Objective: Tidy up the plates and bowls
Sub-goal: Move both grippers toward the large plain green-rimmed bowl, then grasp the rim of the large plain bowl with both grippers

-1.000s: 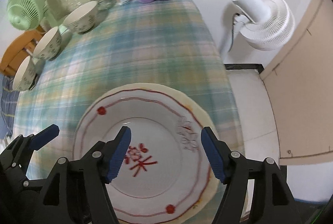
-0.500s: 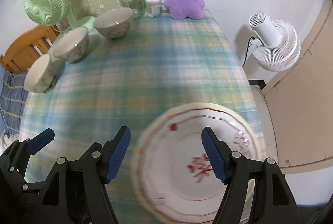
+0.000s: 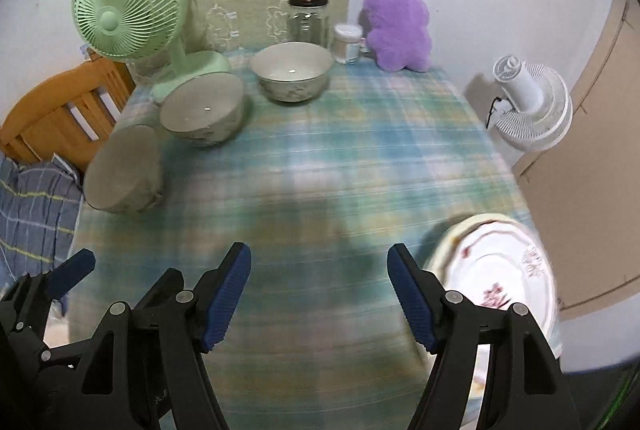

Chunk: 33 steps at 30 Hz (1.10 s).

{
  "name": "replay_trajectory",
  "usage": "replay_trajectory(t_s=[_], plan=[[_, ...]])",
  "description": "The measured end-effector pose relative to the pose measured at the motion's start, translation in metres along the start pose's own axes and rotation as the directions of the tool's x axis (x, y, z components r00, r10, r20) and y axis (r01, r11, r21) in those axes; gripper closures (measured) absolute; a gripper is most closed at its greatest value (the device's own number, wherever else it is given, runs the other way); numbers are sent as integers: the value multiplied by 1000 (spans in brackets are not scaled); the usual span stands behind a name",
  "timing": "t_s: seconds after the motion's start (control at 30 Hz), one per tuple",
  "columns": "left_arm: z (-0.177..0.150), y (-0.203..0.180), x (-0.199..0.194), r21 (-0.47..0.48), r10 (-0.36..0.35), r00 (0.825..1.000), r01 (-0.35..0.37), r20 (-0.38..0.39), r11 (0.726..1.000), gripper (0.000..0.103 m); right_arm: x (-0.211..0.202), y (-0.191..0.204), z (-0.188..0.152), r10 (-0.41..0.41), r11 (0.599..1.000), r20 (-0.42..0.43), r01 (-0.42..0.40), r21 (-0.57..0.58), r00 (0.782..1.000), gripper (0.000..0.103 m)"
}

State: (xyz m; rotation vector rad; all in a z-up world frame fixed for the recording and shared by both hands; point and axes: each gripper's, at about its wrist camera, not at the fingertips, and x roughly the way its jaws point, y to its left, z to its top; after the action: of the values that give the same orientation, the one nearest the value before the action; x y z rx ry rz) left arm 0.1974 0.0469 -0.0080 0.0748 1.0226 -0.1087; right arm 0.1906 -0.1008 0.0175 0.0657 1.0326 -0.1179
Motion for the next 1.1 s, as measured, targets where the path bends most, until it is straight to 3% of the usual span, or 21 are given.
replay_trajectory(t_s=[0.3, 0.57, 0.83, 1.1], plan=[[32, 57, 18, -24, 46, 999, -46, 8, 999, 16, 11, 63, 24, 43, 999, 4, -43, 1, 999, 29], [55, 86, 48, -19, 66, 997, -66, 34, 998, 21, 48, 106, 53, 77, 997, 8, -77, -20, 997, 30], [77, 113, 85, 5, 84, 996, -84, 28, 996, 42, 85, 136, 73, 81, 997, 1, -81, 5, 997, 39], [84, 124, 113, 0, 52, 999, -52, -13, 999, 59, 114, 158, 80, 75, 997, -24, -75, 8, 997, 59]])
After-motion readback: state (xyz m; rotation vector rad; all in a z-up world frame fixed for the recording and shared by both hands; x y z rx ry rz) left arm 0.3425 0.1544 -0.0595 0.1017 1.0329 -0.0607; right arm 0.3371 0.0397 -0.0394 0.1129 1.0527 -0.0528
